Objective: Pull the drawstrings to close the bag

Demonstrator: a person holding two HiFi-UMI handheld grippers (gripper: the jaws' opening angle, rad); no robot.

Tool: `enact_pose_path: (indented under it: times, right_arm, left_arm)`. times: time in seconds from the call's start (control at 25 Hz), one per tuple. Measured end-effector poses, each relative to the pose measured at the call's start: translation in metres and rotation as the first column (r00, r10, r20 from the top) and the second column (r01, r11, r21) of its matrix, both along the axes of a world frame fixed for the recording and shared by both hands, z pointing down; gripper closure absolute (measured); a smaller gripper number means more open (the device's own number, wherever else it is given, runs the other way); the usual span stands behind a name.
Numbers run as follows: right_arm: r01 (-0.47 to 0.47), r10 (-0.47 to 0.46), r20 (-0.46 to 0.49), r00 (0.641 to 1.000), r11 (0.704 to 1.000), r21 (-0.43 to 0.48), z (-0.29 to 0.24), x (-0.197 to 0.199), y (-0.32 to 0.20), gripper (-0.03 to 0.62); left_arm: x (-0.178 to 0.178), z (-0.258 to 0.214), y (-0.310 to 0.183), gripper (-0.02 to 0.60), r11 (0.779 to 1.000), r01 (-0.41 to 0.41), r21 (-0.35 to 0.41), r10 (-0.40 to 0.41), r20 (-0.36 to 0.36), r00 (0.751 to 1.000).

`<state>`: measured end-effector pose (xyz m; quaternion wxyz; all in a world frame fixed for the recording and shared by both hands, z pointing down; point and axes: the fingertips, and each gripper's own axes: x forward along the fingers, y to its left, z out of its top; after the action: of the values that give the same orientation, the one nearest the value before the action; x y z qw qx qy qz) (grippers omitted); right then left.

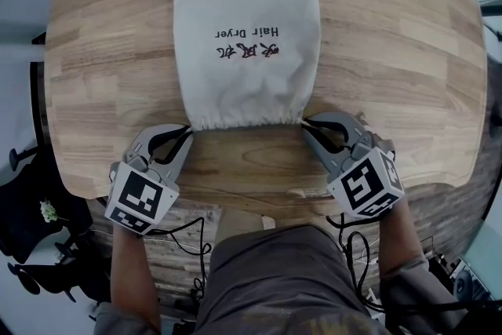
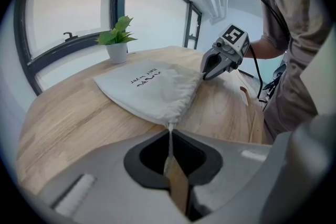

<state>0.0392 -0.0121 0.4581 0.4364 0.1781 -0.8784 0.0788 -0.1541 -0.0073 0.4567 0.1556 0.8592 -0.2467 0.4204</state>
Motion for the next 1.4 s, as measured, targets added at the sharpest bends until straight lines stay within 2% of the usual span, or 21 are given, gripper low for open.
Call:
enact_pose_path:
  times: [0.2, 0.36, 0.48, 0.76, 0.96, 1.4]
  right_arm:
    - [-0.021, 0.021, -0.008, 1.0, 1.0, -0.005, 0.004, 0.0, -0.002, 0.551]
    - [-0.058, 0.059, 0.025, 0.998, 0.998, -0.039, 0.004, 0.001, -0.004, 0.554]
    - [-0.048, 0.048, 0.034, 0.998, 0.999, -0.026, 0.003, 0.002, -0.003, 0.552]
    - [-0.008, 0.009, 0.054, 0.999, 1.0, -0.024, 0.001, 0.002, 0.002, 0.479]
    - [-0.04, 0.041, 0.057, 0.998, 0.999, -0.013, 0.001, 0.006, -0.004, 0.549]
    - [-0.157, 0.164, 0.043, 0.986, 0.979, -0.126, 0.005, 0.016, -0.007, 0.556]
  left_arm:
    - [-0.002, 0.007, 0.0, 0.569, 1.0, -0.018, -0.008, 0.018, 0.061, 0.998]
    - [-0.003, 0.007, 0.0, 0.571, 0.999, 0.031, -0.032, -0.03, 0.028, 0.999]
    - [-0.004, 0.007, -0.001, 0.57, 0.998, 0.038, -0.044, -0.037, 0.025, 0.999]
    - [-0.004, 0.007, -0.002, 0.569, 0.998, 0.042, -0.056, -0.041, 0.016, 0.999]
    - [-0.004, 0.007, -0.002, 0.57, 0.997, 0.048, -0.056, -0.047, 0.012, 0.999]
    - [-0.008, 0.008, -0.004, 0.572, 0.991, 0.117, -0.072, -0.118, -0.01, 0.993]
